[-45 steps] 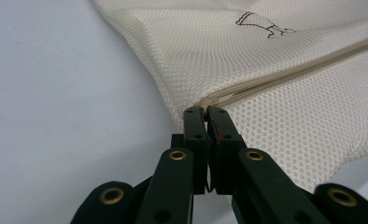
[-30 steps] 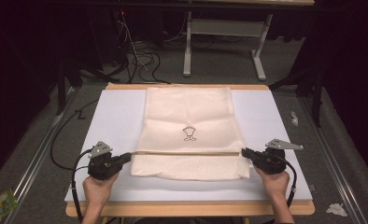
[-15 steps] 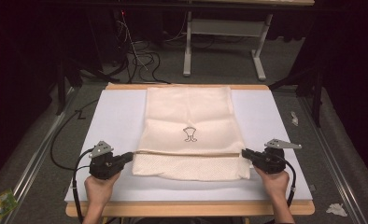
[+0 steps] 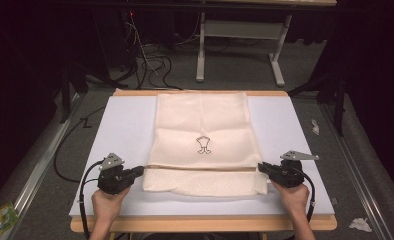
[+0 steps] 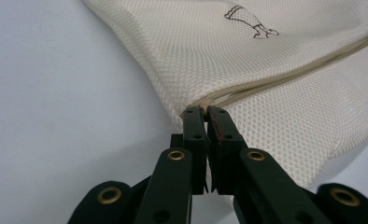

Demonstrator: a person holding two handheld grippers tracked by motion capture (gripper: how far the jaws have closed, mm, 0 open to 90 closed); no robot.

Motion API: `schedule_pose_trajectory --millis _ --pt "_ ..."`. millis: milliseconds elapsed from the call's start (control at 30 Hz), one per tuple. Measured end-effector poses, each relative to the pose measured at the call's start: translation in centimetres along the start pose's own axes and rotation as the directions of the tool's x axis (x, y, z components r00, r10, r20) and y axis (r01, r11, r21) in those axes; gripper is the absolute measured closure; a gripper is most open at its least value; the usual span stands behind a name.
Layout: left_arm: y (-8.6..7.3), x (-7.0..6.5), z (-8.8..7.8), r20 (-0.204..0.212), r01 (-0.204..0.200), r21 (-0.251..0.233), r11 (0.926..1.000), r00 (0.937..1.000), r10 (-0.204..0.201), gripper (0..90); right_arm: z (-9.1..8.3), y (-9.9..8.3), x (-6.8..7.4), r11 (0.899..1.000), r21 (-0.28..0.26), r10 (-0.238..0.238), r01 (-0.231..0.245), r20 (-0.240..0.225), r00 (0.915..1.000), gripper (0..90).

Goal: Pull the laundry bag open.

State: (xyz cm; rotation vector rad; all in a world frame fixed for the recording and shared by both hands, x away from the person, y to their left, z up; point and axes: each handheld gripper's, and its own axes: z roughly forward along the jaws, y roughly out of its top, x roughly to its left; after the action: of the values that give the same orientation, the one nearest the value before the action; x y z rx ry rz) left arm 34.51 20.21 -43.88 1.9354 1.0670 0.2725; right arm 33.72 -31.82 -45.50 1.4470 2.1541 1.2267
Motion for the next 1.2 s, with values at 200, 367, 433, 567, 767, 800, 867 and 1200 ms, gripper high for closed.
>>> schedule_pose_trajectory --millis 200,367,433,567,767,800,867,1200 --pt "-0.1 -0.1 0.1 -0.002 -0.011 0.021 0.9997 0.9999 0.011 86.3 0.2 -0.2 0.0 1.0 0.004 -0.007 0.007 0.016 0.9999 78.3" --pt "-0.3 -0.2 0.4 0.002 -0.017 0.029 0.9994 0.9999 0.017 85.5 0.0 -0.3 -0.1 1.0 -0.005 0.0 0.0 0.026 0.9997 70.7" --pt "-0.3 -0.2 0.5 0.003 -0.016 0.028 0.9995 0.9999 0.016 85.0 -0.1 -0.3 -0.1 1.0 -0.005 0.001 -0.001 0.029 0.9996 69.4" --pt "-0.2 -0.4 0.4 0.003 -0.021 0.027 0.9994 0.9998 0.021 80.9 -0.1 -0.3 0.0 1.0 -0.006 -0.007 0.007 0.039 0.9992 63.6" --pt "0.0 -0.5 0.2 -0.011 -0.017 -0.006 0.9998 0.9998 0.017 69.2 -0.4 -0.1 0.2 0.999 -0.027 -0.015 0.017 0.055 0.9984 57.9" --pt "0.1 -0.4 0.2 -0.019 -0.017 -0.01 0.9998 0.9997 0.017 66.4 -0.5 0.0 0.3 0.999 -0.035 -0.016 0.018 0.059 0.9981 57.4" --pt "0.1 -0.4 0.1 -0.028 -0.017 -0.019 0.9997 0.9995 0.016 62.9 -0.7 0.1 0.4 0.999 -0.049 -0.018 0.021 0.063 0.9979 55.9" --pt "0.7 0.1 -0.7 -0.067 0.002 -0.092 0.9958 0.9977 -0.008 53.0 -2.0 0.8 0.1 0.992 -0.124 -0.017 0.025 0.064 0.9978 50.1"
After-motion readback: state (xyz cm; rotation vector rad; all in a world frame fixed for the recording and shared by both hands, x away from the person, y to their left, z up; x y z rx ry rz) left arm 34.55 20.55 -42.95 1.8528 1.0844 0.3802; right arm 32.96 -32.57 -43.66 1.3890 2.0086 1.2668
